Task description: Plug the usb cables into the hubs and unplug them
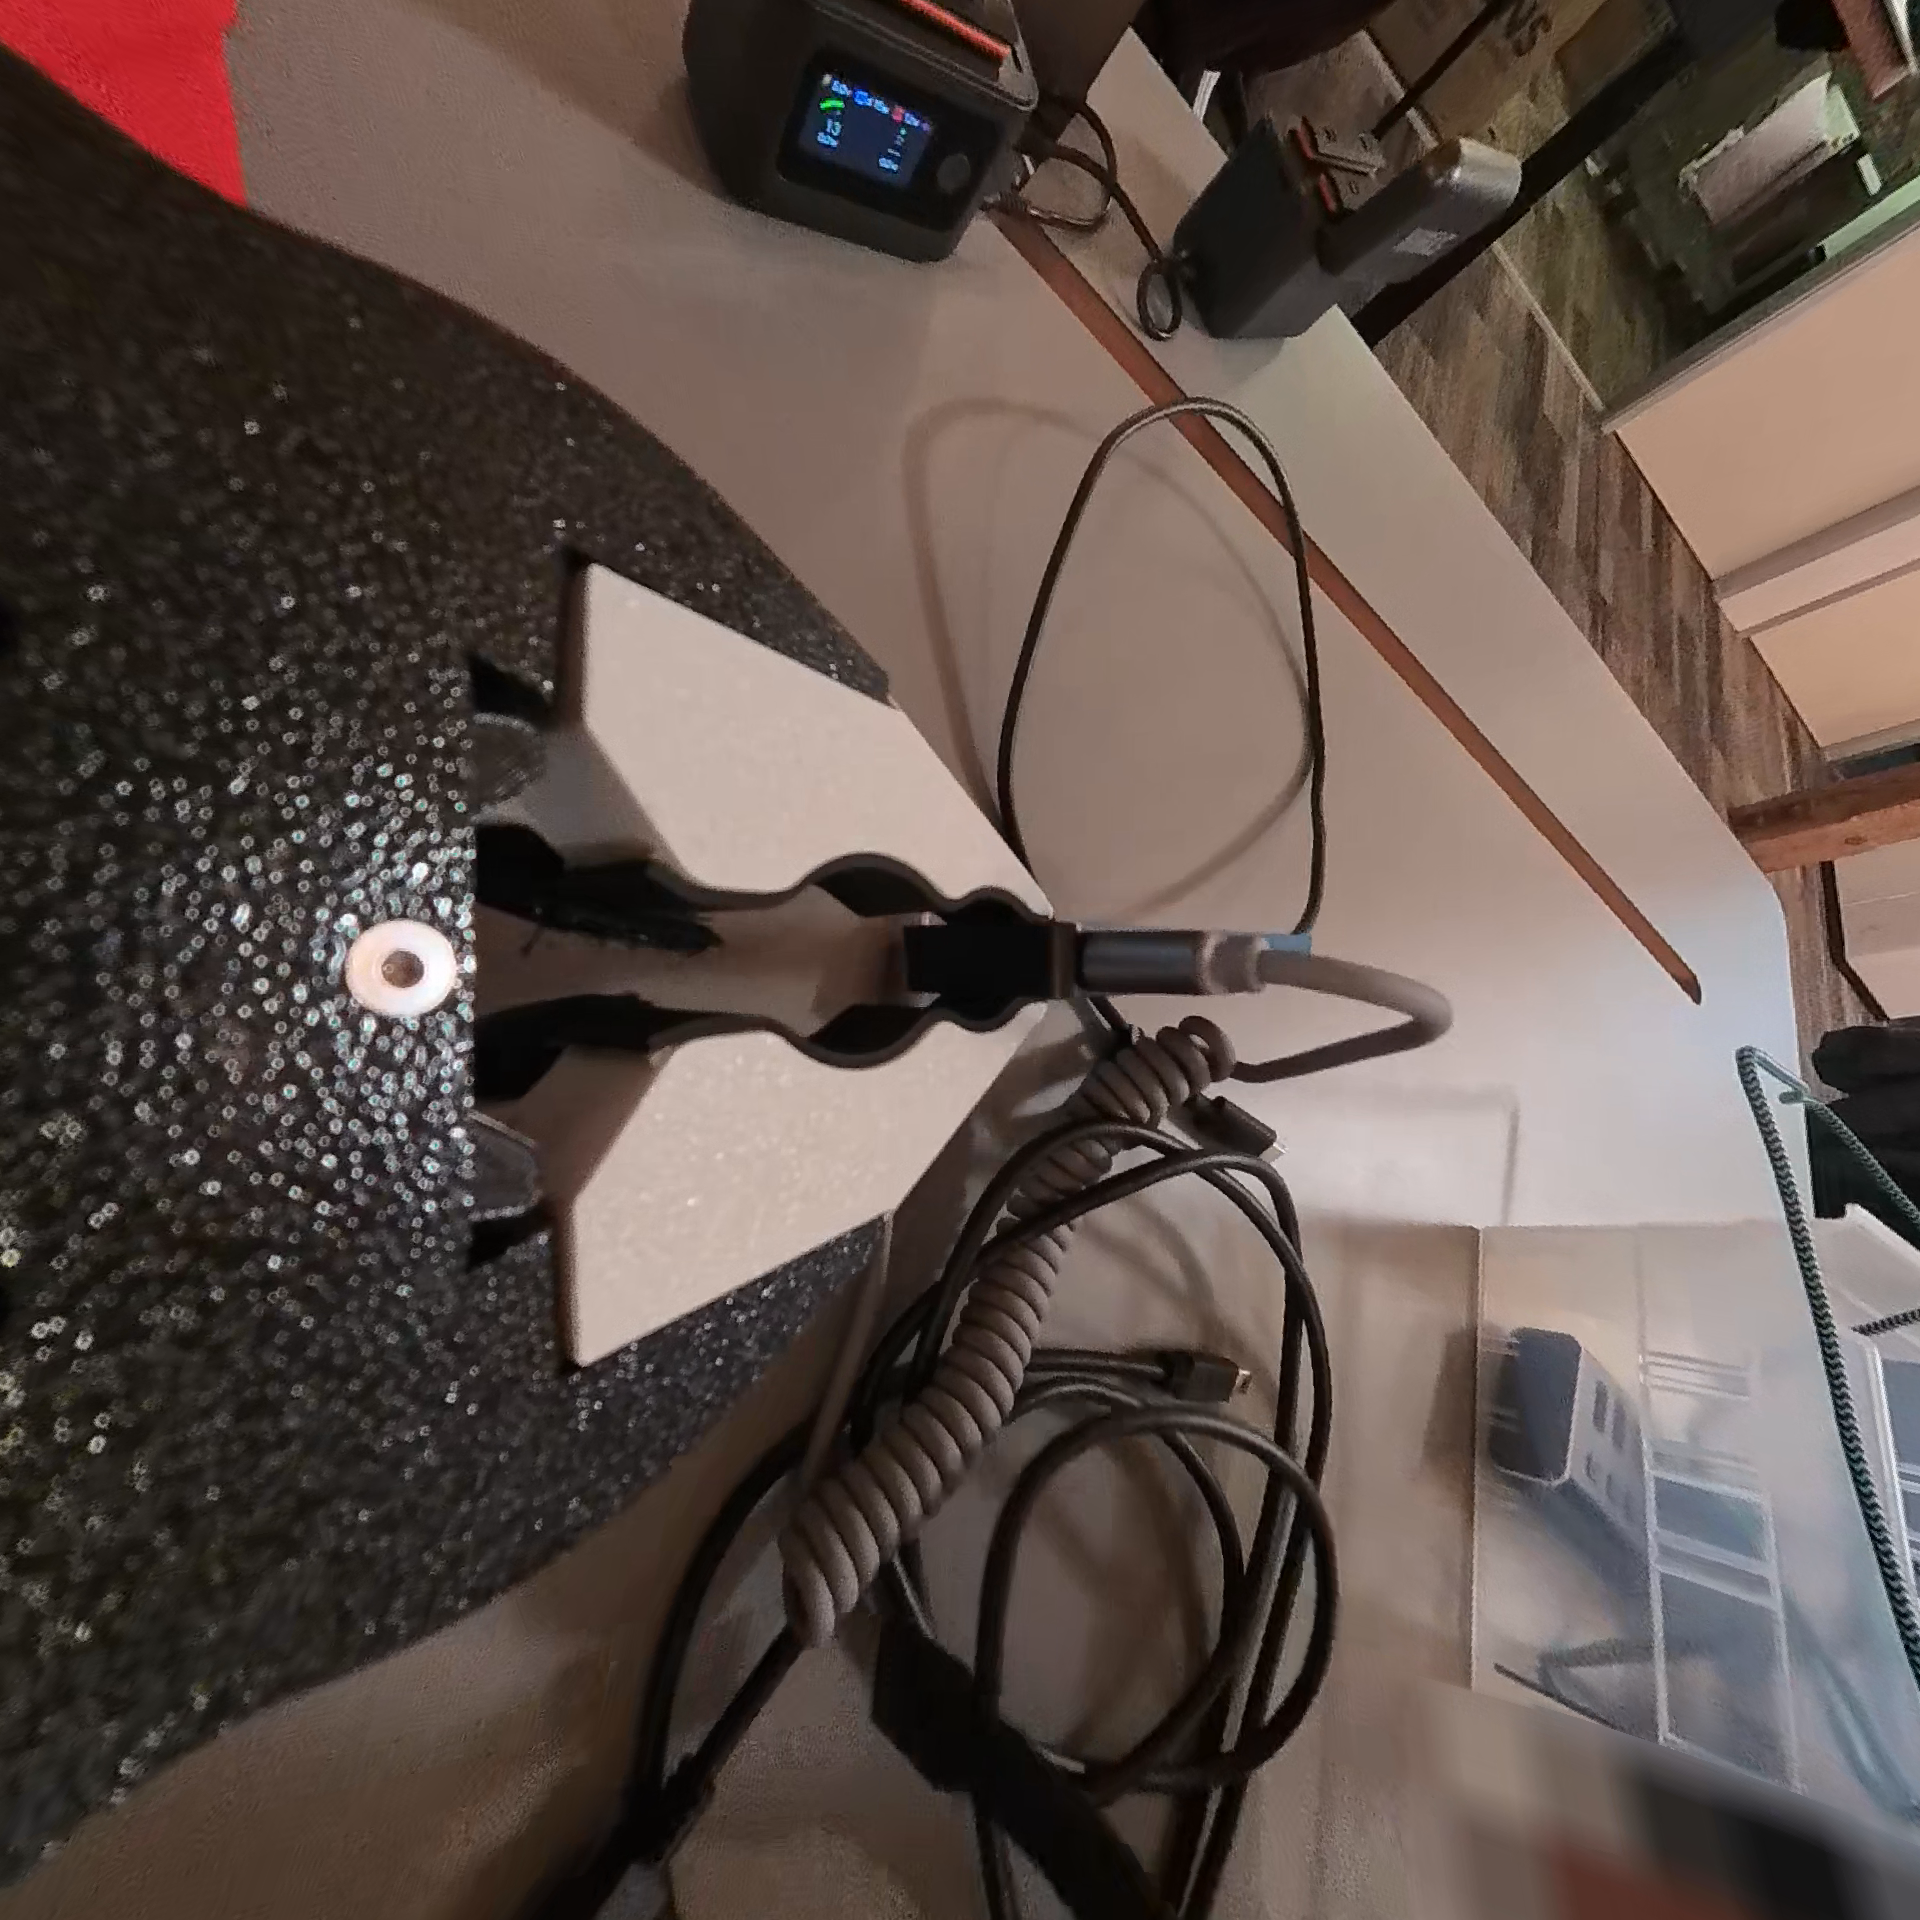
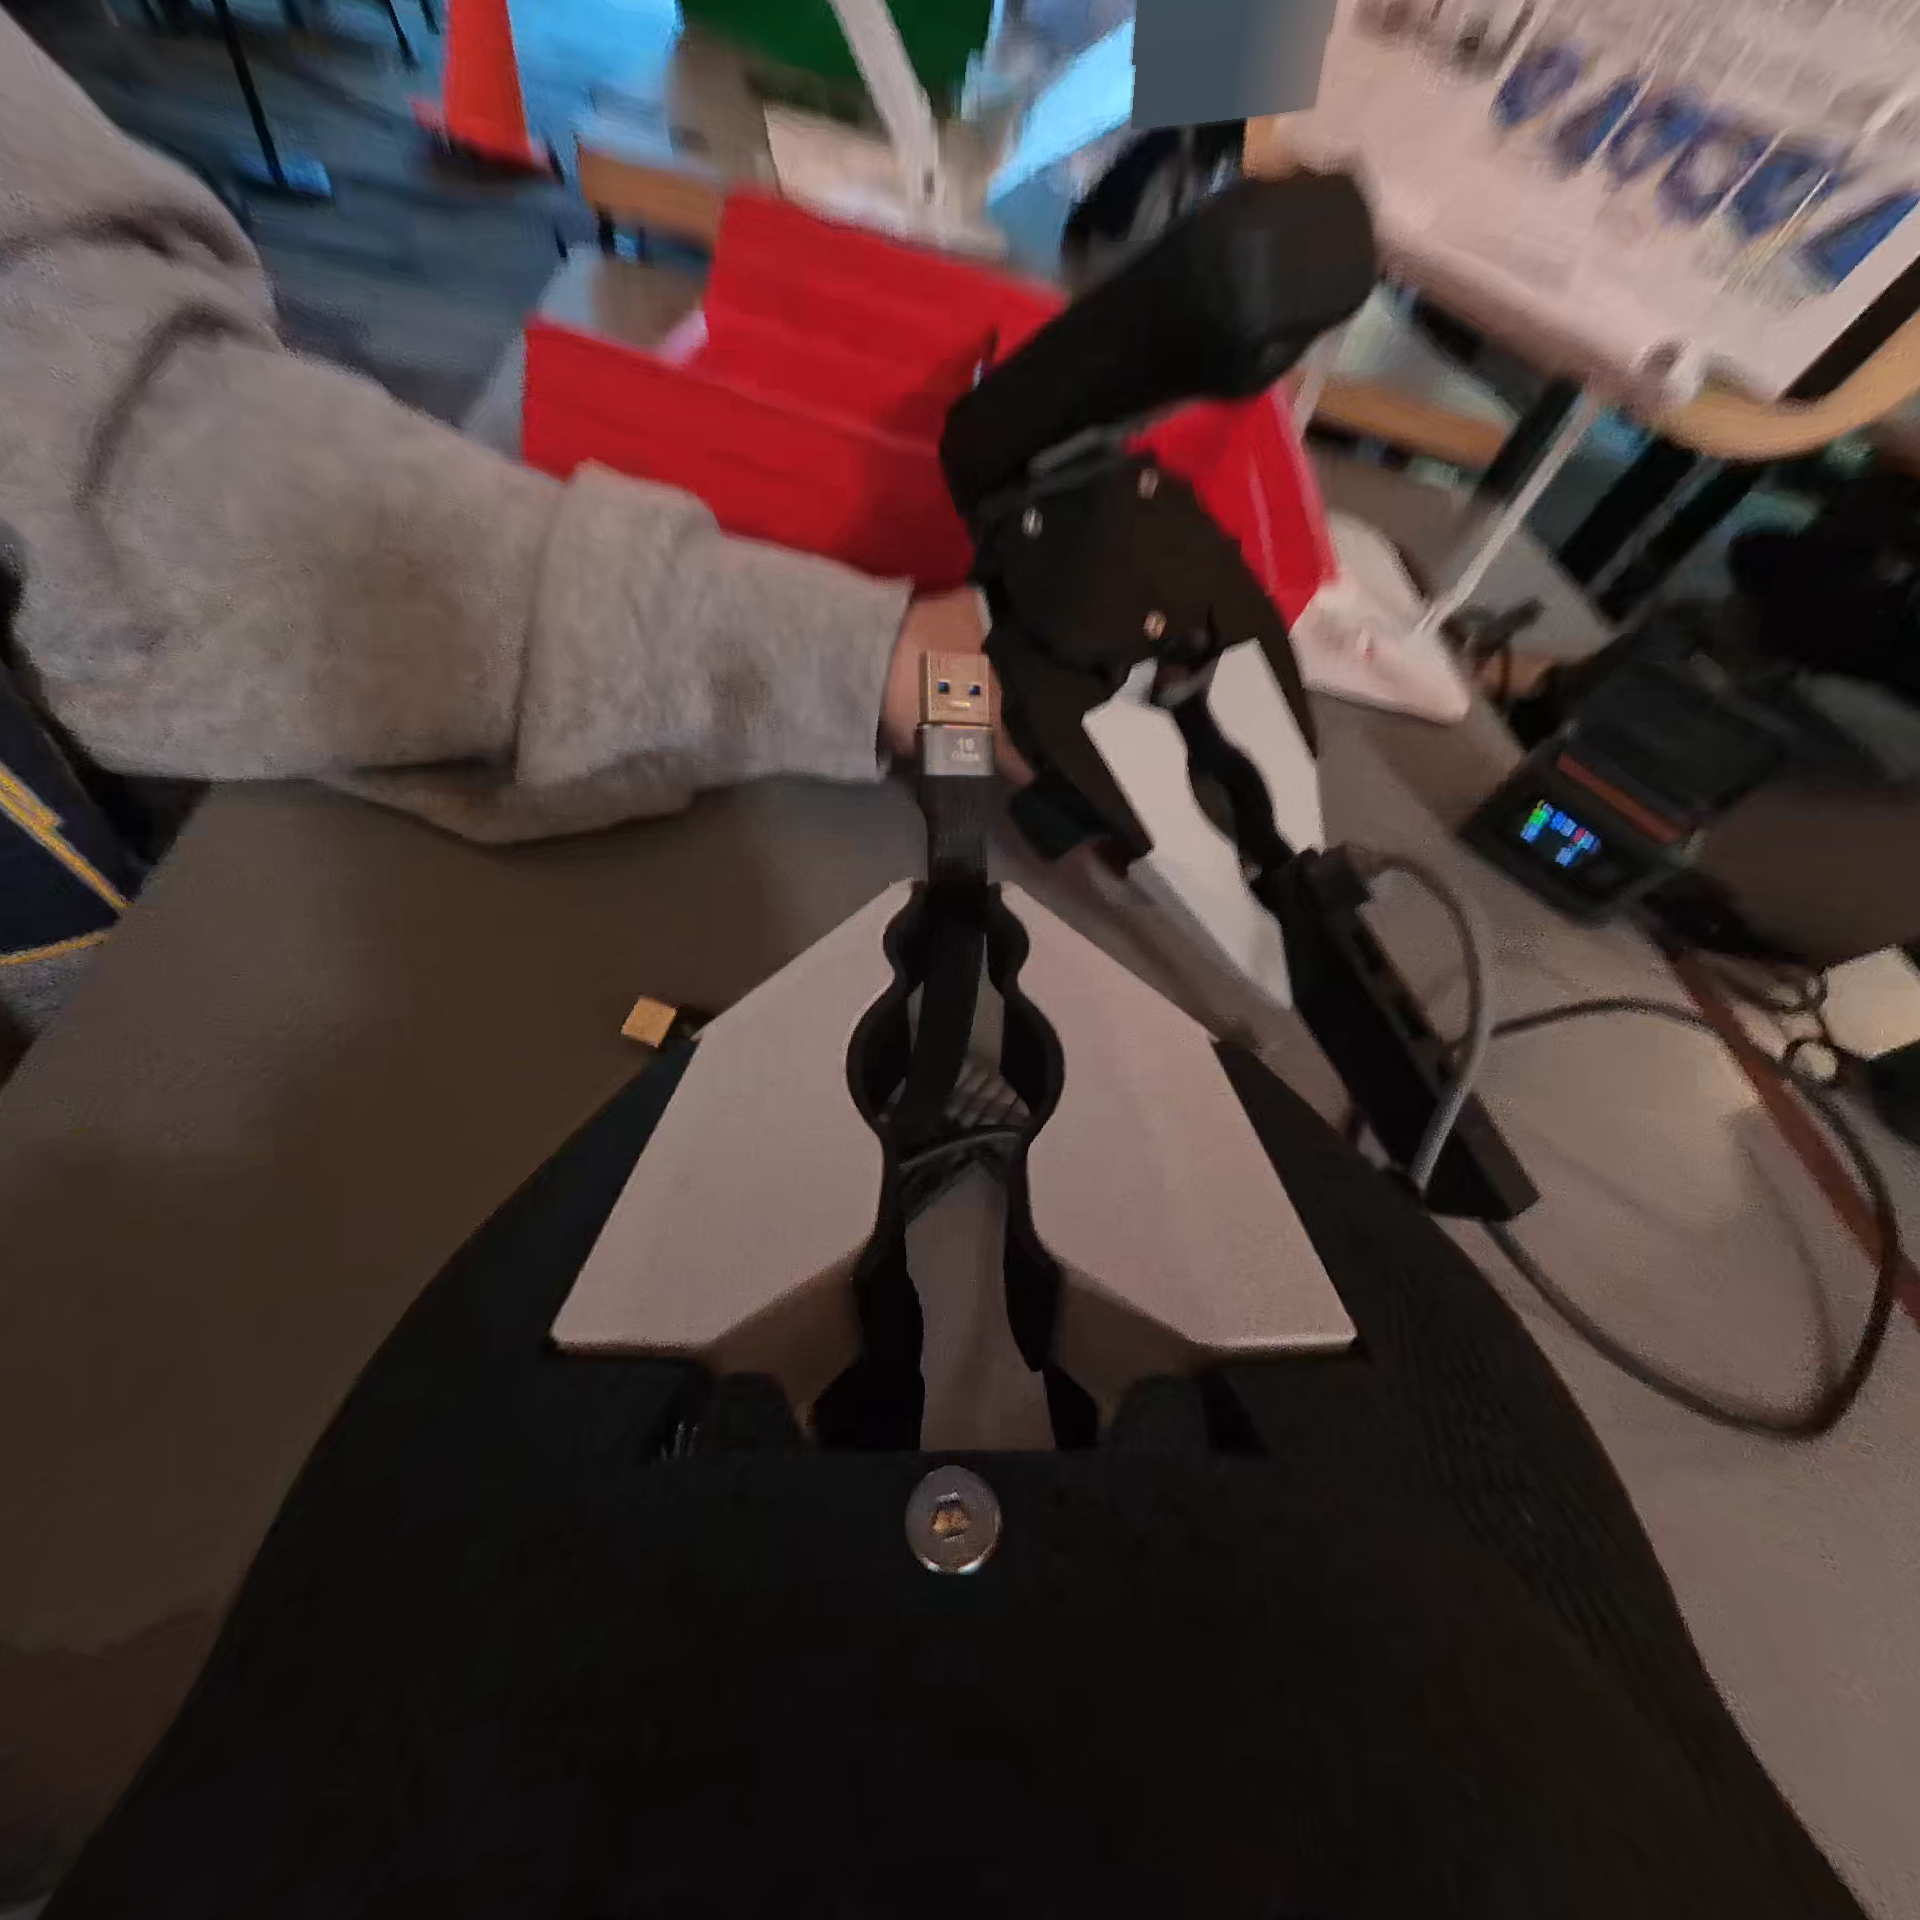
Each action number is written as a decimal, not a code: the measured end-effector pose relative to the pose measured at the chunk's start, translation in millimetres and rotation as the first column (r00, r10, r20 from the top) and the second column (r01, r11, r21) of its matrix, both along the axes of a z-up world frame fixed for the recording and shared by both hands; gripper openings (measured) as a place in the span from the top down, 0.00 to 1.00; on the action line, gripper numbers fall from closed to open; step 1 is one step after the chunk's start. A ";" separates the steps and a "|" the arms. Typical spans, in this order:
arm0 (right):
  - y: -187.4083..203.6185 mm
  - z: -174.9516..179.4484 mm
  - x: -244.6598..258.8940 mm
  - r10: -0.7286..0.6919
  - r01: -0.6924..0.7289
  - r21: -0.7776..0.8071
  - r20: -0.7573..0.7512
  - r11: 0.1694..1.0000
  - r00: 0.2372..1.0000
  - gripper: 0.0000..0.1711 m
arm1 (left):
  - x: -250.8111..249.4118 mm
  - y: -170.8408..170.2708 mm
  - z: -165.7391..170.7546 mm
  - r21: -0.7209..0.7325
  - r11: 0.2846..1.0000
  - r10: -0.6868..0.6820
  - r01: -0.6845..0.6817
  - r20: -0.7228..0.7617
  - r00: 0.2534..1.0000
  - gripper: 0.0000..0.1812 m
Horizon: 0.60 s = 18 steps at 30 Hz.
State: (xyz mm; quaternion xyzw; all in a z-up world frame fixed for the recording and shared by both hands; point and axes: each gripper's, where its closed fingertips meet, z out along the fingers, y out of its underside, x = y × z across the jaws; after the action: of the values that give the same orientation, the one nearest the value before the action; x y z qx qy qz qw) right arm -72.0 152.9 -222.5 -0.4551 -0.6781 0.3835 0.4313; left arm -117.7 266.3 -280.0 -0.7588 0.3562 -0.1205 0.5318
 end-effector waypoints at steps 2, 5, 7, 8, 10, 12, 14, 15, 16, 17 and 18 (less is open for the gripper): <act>0.0 16.7 5.8 0.019 -0.022 -0.026 -0.105 0.999 0.994 0.95 | 0.2 -0.2 0.2 0.002 1.000 -0.002 0.002 0.004 1.000 0.95; 5.4 26.8 12.6 0.002 -0.008 -0.042 -0.159 0.999 0.987 0.95 | 0.5 -0.6 1.7 0.008 1.000 -0.006 0.006 0.012 1.000 0.95; 8.2 28.8 15.0 -0.011 0.005 -0.040 -0.168 0.999 0.986 0.95 | 2.3 -1.8 4.1 0.021 1.000 -0.019 0.019 0.017 1.000 0.95; 9.2 30.1 15.6 -0.018 0.011 -0.038 -0.173 0.999 0.985 0.95 | 3.4 -2.3 5.3 0.029 0.999 -0.026 0.026 0.018 0.999 0.95; 12.5 33.2 16.9 -0.038 0.034 -0.027 -0.186 0.999 0.982 0.95 | 5.2 -3.3 6.8 0.043 0.998 -0.036 0.036 0.014 0.999 0.95; 17.0 37.7 18.4 -0.066 0.065 -0.012 -0.208 0.998 0.976 0.95 | 7.2 -4.4 7.3 0.053 0.997 -0.048 0.047 0.009 0.999 0.95; 21.9 41.0 19.8 -0.096 0.100 0.009 -0.226 0.995 0.969 0.95 | 9.2 -5.4 8.2 0.065 0.996 -0.060 0.060 0.005 0.998 0.95; 24.8 42.0 20.7 -0.112 0.121 0.024 -0.233 0.992 0.966 0.95 | 10.0 -6.0 8.9 0.075 0.995 -0.065 0.065 0.001 0.998 0.95; 26.8 42.8 21.4 -0.124 0.137 0.038 -0.239 0.990 0.963 0.95 | 10.5 -6.5 10.3 0.092 0.993 -0.069 0.070 -0.006 0.998 0.95; 28.6 43.7 22.0 -0.134 0.151 0.050 -0.245 0.987 0.960 0.95 | 11.5 -7.2 12.2 0.113 0.991 -0.076 0.077 -0.015 0.997 0.95; 30.4 44.4 22.6 -0.144 0.164 0.062 -0.250 0.984 0.957 0.95 | 12.7 -8.5 14.7 0.136 0.987 -0.084 0.087 -0.025 0.996 0.95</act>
State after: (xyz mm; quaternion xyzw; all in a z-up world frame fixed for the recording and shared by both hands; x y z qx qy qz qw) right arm -49.4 183.3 -178.1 -0.4378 -0.5973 0.3738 0.5585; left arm -105.0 257.8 -265.3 -0.7058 0.4008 -0.1114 0.5734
